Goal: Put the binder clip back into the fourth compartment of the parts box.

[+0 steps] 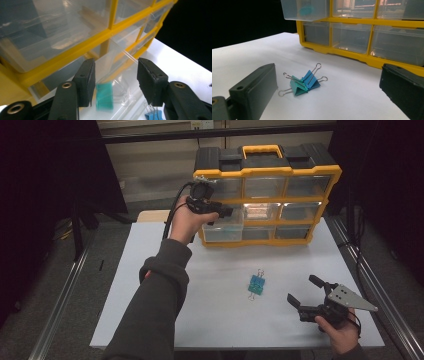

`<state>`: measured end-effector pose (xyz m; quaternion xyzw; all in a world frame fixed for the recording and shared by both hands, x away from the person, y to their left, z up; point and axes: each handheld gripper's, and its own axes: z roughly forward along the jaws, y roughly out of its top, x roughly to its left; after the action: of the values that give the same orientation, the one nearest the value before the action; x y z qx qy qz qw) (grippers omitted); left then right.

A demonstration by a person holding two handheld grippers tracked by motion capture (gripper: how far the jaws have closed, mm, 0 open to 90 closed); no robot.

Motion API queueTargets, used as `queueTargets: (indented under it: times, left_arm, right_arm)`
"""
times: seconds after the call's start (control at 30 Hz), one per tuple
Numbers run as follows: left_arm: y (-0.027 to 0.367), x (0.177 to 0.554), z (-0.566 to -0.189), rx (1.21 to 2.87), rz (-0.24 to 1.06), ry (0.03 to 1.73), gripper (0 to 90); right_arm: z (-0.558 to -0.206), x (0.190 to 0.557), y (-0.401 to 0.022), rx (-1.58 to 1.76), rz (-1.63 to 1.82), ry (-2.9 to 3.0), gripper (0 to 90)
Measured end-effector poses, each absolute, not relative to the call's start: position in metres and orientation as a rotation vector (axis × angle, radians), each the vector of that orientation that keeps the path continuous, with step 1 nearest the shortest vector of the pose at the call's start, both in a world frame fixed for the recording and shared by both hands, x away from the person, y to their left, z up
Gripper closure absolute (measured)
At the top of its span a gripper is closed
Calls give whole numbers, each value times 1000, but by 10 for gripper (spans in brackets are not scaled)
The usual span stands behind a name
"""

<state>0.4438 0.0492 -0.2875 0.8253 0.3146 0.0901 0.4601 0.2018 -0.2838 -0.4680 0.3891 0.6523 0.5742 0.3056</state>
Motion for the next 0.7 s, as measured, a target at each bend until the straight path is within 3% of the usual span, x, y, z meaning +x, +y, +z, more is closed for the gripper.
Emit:
queueTargets:
  times: [0.47,0.7]
  left_arm:
    - [55,420,-280,2028,171,711,196]
    - [56,405,-286,2028,136,664,137]
  right_arm:
    - [-468,202,-284,1036,1519,1733,6]
    - [-469,202,-283,1040,1517,1728,6]
